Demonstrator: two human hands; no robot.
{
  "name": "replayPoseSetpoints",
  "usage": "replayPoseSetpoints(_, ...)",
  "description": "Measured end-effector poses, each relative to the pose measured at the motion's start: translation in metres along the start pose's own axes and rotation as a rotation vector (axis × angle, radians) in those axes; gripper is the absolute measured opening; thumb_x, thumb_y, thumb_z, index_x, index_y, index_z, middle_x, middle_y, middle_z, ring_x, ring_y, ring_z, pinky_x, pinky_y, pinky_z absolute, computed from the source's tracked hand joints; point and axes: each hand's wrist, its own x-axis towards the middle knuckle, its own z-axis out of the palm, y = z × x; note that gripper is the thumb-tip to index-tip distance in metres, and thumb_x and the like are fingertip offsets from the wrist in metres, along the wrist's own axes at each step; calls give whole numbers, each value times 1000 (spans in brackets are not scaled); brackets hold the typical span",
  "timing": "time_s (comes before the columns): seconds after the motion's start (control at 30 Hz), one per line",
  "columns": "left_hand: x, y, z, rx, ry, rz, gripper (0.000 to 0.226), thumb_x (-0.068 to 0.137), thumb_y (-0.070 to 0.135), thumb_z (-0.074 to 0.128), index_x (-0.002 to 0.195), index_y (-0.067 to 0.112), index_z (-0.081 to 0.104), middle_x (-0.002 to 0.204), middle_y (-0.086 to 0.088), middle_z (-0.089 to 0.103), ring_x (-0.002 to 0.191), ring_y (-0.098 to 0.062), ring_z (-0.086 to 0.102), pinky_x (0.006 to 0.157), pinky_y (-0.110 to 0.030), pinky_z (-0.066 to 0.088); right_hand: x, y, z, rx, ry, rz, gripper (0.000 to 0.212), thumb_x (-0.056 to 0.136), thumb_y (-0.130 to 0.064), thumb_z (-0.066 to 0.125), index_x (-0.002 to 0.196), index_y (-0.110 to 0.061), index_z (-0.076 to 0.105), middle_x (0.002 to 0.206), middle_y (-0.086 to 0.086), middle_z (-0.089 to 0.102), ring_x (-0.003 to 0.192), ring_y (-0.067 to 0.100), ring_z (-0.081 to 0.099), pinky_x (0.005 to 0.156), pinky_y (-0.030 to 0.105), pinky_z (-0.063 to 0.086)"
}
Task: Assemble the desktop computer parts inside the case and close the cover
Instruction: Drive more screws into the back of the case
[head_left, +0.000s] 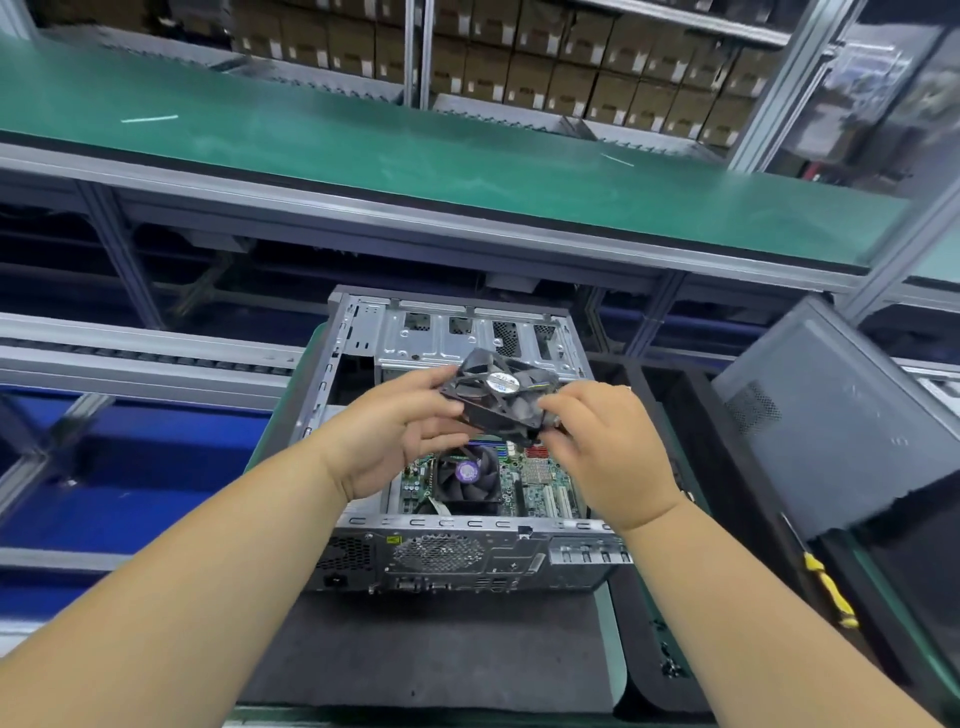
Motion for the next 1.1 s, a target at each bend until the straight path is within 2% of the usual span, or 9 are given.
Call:
replayPoseSetpoints(0.1,1,1,2,35,21,-4,52,92,21,59,142,14,44,123,-9,67,100,-30,69,81,-28,57,-2,-1,1,-9,62,-37,14,80,-3,67,93,-1,73,88,9,67,78,30,63,67,39,45)
replayPoseSetpoints(0.33,4,-1,-4,206,0,47,48,95,8,56,141,16,44,123,-3,68,102,-28,70,79,-24,56,1,5,3,10,33,6,25,74,3,75,97,-5,70,92,6,67,84,27,62,73,37,44)
replayPoseSetpoints(0.53,7,1,-16,247,53,95,53,95,-2,55,142,19,43,124,-3,67,103,-27,69,77,-23,55,3,9,-1,155,50,333,18,90,-6,66,108,-12,64,99,-3,64,90,10,53,83,32,47)
replayPoseSetpoints(0.73,10,0,-21,367,92,127,57,92,-6,57,140,23,47,127,-6,65,115,-23,63,97,-40,50,15,11,-11,201,52,482,14,93,-8,60,99,-20,65,85,-21,51,83,-12,48,72,1,35)
replayPoseSetpoints(0.83,11,0,-20,377,111,154,55,92,-5,57,137,26,49,123,-1,67,112,-22,65,97,-38,48,18,13,-10,260,-34,558,17,93,-11,59,96,-27,63,88,-22,55,84,-7,51,69,5,36)
replayPoseSetpoints(0.93,12,2,-25,386,144,168,55,92,-2,60,136,29,50,130,-2,63,121,-21,59,102,-42,46,19,12,-9,312,-109,589,18,94,-11,59,98,-28,63,99,-17,61,98,3,55,88,23,45)
replayPoseSetpoints(1.0,11,4,-28,386,165,170,56,91,-1,62,136,31,50,136,-6,57,129,-23,52,107,-46,43,18,9,-10,319,-127,589,21,95,-10,59,109,-24,64,111,-14,61,119,11,49,116,35,31)
replayPoseSetpoints(1.07,10,4,-28,379,173,185,56,90,-2,61,136,28,50,136,-6,57,131,-22,50,107,-47,43,19,5,-13,309,-97,540,32,93,-6,61,122,-20,61,120,-12,57,125,6,41,124,40,15)
replayPoseSetpoints(1.1,10,4,-28,382,180,187,57,90,-3,62,137,28,50,136,-6,57,132,-22,48,108,-47,42,20,2,-15,310,-71,512,37,92,-4,62,126,-18,59,125,-9,55,125,2,40,123,45,16)
